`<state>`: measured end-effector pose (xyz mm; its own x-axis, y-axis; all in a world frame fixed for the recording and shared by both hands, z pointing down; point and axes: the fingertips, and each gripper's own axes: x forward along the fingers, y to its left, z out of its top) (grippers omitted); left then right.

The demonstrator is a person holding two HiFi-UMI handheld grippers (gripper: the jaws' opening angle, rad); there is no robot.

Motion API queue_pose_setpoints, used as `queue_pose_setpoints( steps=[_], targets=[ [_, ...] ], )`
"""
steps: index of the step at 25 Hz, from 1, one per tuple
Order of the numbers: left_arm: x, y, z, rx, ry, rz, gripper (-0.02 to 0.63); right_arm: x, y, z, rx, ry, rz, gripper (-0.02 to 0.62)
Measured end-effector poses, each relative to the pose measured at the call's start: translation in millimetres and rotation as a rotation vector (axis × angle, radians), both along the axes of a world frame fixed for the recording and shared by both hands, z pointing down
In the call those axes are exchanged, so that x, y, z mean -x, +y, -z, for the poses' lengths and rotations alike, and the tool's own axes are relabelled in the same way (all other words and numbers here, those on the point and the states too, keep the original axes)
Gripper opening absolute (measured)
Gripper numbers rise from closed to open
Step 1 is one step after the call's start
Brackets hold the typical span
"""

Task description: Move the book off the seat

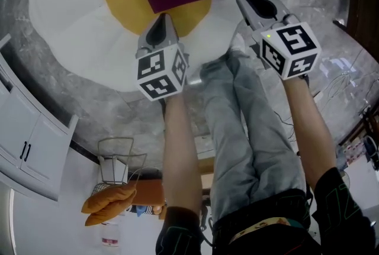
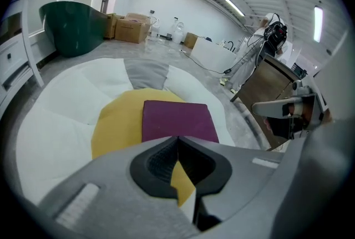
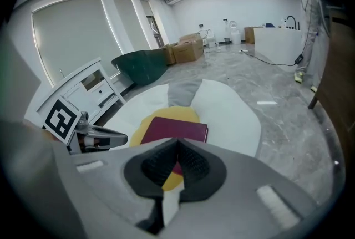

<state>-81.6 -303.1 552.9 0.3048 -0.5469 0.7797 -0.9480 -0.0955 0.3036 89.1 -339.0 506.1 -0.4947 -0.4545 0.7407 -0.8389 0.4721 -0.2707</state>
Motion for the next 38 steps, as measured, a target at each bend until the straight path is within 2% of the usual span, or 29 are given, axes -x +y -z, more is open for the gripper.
queue_pose_setpoints(
  steps=[6, 7, 8, 9, 10, 16, 20, 23, 25, 30, 33, 38],
  targets=[
    [17.2, -20.2, -31.0, -0.003, -0.026, -0.018, 0.015, 10.0, -7.7, -46.1, 0.035, 0.005, 0.017, 0.005],
    [19.4, -21.4, -36.4, 0.002, -0.025, -0.025, 0.026, 11.3, -7.8, -54.6, 0.049, 0.008, 0.021, 0.070],
    [21.1, -21.7, -42.2, 0.009, -0.023, -0.033, 0.063, 11.8, -7.6, -62.9, 0.064, 0.012, 0.025, 0.118],
    [22.6, -21.2, -48.3, 0.018, -0.020, -0.039, 0.140, 11.3, -7.5, -70.5, 0.076, 0.019, 0.030, 0.129],
    [24.0, -20.2, -54.0, 0.025, -0.016, -0.043, 0.182, 9.7, -7.4, -77.6, 0.085, 0.028, 0.034, 0.135],
    [23.3, -19.4, -83.1, 0.035, 0.028, -0.063, 0.253, 3.1, -14.0, -112.2, 0.119, 0.044, 0.054, 0.198],
    [7.9, -20.6, -96.5, 0.042, 0.052, -0.103, 0.266, 7.3, -18.4, -129.7, 0.145, 0.051, 0.089, 0.210],
    [4.1, -22.6, -100.9, 0.048, 0.061, -0.088, 0.272, 12.2, -15.4, -137.8, 0.178, 0.051, 0.094, 0.212],
    [1.5, -19.1, -100.0, 0.061, 0.062, -0.088, 0.272, 13.6, -9.3, -136.6, 0.202, 0.044, 0.089, 0.250],
    [-2.1, -13.0, -73.7, 0.035, 0.099, -0.086, 0.267, 10.9, -7.1, -110.2, 0.169, 0.069, 0.106, 0.230],
    [1.1, 1.3, -53.5, 0.018, 0.097, -0.070, 0.267, 10.5, 4.3, -92.8, 0.146, 0.101, 0.129, 0.193],
    [-0.4, 25.1, -21.7, -0.024, 0.086, 0.024, 0.267, 7.3, 11.4, -59.7, 0.117, 0.127, 0.213, 0.167]
  ],
)
